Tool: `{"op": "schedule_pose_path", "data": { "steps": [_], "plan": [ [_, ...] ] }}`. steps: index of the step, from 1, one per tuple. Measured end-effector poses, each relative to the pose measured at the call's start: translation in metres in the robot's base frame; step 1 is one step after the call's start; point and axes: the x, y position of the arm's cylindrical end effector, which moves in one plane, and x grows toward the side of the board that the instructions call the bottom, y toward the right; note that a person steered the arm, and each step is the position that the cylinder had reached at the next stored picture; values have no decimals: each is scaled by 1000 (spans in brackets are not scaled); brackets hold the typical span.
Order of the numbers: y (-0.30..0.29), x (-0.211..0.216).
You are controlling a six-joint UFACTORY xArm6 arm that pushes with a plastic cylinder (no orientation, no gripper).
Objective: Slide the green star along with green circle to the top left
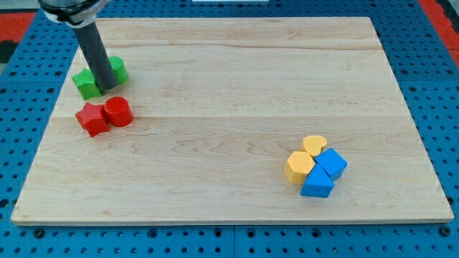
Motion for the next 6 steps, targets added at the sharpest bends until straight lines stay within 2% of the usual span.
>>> {"op": "schedule_pose_path", "data": {
  "steps": [3, 5, 6],
  "plan": [
    [-10, 43],
    [-79, 33],
    [-72, 31]
  ]
}}
